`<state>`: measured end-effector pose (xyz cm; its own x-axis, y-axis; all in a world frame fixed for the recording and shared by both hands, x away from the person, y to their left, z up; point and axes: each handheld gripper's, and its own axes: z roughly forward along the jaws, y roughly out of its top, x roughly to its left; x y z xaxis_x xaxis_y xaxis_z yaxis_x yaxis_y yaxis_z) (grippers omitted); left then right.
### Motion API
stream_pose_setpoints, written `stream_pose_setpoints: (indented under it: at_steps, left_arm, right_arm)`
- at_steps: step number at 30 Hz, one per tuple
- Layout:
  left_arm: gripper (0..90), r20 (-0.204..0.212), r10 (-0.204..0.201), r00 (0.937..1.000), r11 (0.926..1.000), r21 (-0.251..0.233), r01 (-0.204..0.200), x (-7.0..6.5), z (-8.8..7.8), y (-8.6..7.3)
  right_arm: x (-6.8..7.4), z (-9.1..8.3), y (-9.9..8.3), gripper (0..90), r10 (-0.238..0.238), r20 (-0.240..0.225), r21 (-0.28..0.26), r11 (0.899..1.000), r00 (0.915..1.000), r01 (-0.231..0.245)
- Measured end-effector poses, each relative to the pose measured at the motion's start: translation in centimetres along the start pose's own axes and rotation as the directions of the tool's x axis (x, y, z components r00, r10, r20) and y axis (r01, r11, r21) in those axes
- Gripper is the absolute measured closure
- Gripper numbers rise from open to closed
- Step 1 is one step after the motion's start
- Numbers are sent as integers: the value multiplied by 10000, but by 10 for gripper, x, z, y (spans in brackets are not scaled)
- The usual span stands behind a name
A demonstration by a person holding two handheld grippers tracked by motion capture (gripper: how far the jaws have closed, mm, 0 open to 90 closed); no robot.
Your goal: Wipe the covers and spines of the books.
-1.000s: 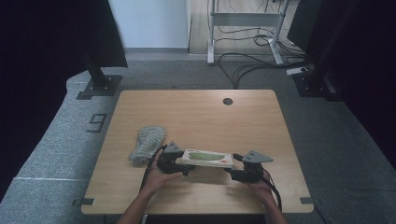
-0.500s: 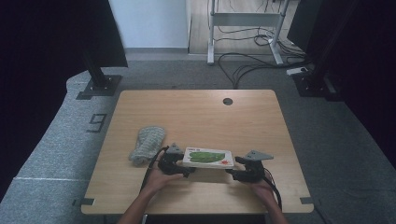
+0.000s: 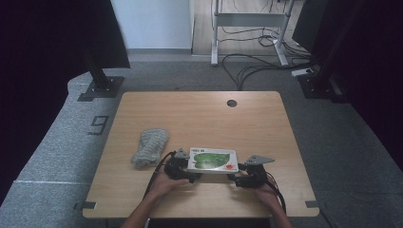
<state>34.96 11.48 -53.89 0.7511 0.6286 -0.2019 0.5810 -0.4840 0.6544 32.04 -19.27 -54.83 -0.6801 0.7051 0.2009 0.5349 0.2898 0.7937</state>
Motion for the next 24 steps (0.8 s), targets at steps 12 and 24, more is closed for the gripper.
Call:
stream_pose_setpoints:
  at_steps: [12, 24]
  left_arm:
    - [213, -95, -57, 9999, 10000, -7, 57, 1, -1, 0]
    - [216, -303, 82, 9995, 9999, 146, -78, 0, -2, 0]
  right_arm:
    - [3, 7, -1, 400, -699, 384, 254, 9973, 9968, 689]
    - [3, 10, 0, 392, -968, 679, 563, 9941, 9930, 931]
